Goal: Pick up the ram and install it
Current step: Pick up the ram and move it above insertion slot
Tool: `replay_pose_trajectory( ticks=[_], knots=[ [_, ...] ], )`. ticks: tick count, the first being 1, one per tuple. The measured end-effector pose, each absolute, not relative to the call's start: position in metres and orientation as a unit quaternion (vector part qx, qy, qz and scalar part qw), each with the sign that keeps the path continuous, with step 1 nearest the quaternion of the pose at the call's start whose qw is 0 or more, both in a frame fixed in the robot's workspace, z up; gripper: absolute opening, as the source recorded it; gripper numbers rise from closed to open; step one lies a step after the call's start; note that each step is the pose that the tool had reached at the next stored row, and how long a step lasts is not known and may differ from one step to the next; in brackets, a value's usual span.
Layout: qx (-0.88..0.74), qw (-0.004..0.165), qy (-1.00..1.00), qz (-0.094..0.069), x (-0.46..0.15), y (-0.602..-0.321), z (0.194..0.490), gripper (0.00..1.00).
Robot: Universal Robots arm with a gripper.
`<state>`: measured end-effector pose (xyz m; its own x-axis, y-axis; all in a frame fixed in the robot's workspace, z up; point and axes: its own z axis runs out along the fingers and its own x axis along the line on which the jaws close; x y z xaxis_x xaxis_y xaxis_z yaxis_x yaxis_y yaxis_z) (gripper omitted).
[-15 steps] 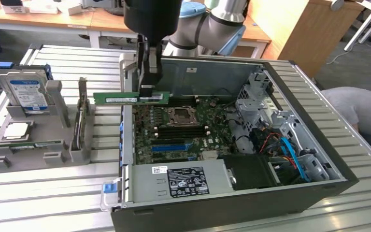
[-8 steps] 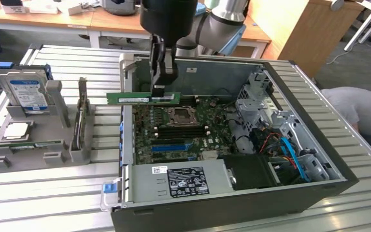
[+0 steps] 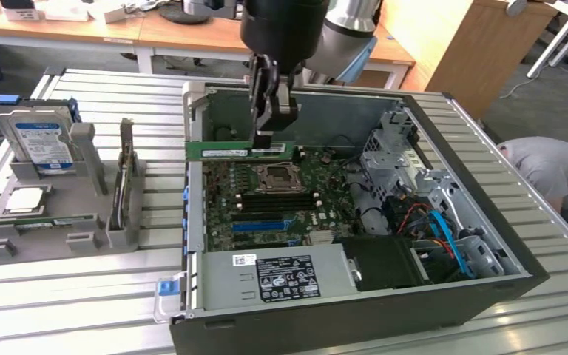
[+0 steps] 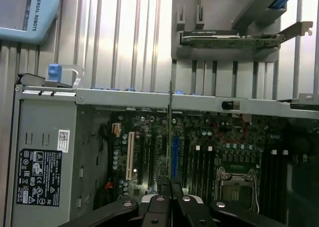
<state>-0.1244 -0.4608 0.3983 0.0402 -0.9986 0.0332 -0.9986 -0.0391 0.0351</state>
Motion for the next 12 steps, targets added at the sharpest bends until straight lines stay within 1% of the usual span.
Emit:
replay_pose_trajectory(
  ticks=[12],
  knots=[
    [0.717,0.024,-0.696,0.000,-0.101,-0.461,0.398,0.12]
  ],
)
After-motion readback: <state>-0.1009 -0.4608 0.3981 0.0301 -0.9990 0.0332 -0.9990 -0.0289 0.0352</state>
